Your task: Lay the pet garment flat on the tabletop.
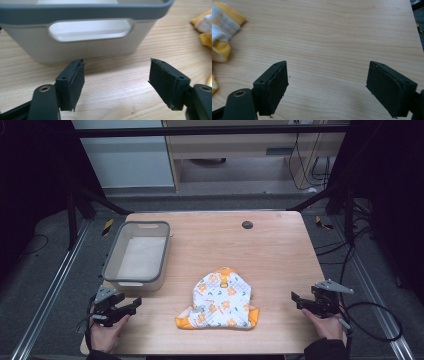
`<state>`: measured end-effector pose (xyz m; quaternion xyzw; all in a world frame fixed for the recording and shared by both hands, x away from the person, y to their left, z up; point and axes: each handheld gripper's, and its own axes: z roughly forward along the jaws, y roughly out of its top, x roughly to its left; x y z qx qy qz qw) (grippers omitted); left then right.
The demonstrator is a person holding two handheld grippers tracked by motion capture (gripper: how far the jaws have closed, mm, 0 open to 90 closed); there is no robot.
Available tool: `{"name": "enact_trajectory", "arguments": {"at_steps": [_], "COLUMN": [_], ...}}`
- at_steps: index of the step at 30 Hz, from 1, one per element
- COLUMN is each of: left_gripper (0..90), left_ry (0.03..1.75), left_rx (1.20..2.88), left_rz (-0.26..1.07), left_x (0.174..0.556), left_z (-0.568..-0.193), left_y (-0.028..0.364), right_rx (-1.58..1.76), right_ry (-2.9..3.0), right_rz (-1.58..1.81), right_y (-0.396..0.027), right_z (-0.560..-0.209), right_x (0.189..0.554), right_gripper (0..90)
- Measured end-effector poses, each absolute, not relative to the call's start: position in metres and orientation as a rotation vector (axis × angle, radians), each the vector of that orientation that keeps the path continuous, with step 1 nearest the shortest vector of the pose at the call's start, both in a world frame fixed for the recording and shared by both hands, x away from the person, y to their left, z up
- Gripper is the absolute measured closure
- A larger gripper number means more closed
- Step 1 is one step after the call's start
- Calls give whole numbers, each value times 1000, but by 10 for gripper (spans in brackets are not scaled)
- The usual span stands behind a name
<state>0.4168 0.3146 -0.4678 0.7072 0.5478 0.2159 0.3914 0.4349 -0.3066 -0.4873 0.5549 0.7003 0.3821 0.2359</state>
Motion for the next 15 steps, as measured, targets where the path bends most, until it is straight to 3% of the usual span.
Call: {"name": "enact_trajectory", "arguments": {"at_steps": [15], "left_gripper": [288], "left_ry": [1311], "left_rx": [1741], "left_rz": [482], "left_x": [411], "left_z": [-441], "left_y": [312], "right_rx": [1395], "right_ry": [1951], "right_rz": [1170], "right_y": [-276], "right_z": [-456], "right_x": [428], "right_gripper": [203]}}
